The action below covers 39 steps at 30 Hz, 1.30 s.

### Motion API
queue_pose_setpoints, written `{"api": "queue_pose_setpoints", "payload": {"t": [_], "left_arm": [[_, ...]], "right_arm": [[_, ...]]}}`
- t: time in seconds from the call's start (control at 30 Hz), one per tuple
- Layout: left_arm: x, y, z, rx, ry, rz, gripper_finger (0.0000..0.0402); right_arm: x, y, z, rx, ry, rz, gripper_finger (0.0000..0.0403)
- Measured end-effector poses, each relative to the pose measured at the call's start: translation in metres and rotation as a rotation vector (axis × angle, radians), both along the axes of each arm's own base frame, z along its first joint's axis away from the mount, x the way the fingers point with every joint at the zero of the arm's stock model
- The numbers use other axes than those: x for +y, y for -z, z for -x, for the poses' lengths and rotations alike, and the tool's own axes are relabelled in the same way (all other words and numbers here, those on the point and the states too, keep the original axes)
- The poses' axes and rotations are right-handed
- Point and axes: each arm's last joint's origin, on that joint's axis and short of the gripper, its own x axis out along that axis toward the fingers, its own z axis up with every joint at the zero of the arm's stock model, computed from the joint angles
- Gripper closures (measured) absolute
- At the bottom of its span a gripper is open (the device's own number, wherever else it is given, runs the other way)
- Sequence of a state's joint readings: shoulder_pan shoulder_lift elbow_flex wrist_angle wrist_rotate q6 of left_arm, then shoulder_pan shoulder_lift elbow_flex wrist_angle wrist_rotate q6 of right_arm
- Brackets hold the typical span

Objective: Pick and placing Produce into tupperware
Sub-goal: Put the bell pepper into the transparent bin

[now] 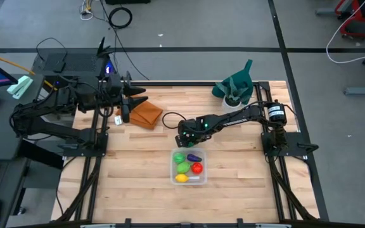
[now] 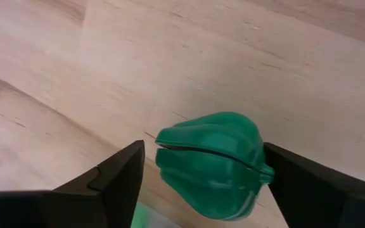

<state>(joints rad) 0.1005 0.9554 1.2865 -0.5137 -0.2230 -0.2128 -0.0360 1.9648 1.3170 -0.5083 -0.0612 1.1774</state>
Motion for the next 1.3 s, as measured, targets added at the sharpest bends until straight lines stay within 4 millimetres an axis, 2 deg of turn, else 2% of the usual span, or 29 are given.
{"api": "queue_pose_setpoints", "payload": {"t": [0.67, 1.07, 1.3], "left_arm": [[0.0000, 0.0000, 0.0000, 0.000, 0.000, 0.001, 0.0228], [0.0000, 0.0000, 0.0000, 0.000, 0.000, 0.001, 0.0228], [0.0001, -0.0001, 0.0001, 0.000, -0.001, 0.001, 0.0228]], "right_arm": [[0.0000, 0.0001, 0.0002, 0.001, -0.018, 0.008, 0.0191], [-0.0007, -0.0004, -0.0008, -0.010, -0.017, 0.010, 0.0195], [-0.0081, -0.0010, -0.0019, -0.026, 0.001, 0.011, 0.0195]]}}
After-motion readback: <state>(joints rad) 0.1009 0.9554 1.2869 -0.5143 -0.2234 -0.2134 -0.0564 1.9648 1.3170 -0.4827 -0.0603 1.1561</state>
